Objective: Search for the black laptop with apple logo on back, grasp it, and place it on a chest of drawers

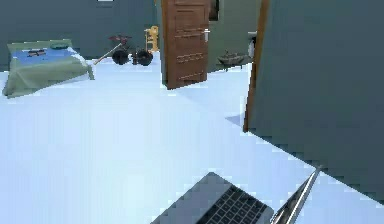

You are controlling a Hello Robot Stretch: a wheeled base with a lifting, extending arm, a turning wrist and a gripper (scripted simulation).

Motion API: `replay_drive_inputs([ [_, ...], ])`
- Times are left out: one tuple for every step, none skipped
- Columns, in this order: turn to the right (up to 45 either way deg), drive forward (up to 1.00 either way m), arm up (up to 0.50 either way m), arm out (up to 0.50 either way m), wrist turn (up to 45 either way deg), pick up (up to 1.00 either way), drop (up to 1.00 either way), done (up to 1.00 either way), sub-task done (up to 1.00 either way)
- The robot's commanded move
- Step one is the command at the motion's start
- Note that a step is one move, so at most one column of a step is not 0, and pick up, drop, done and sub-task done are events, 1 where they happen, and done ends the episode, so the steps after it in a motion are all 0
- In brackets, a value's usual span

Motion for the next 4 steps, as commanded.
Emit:
replay_drive_inputs([
  [-3.0, 0.00, 0.00, 0.00, 0.0, 0.00, 0.00, 0.00, 0.00],
  [45.0, 0.00, 0.00, 0.00, 0.0, 0.00, 0.00, 0.00, 0.00],
  [45.0, 0.00, 0.00, 0.00, 0.0, 0.00, 0.00, 0.00, 0.00],
  [45.0, 0.00, 0.00, 0.00, 0.0, 0.00, 0.00, 0.00, 0.00],
])
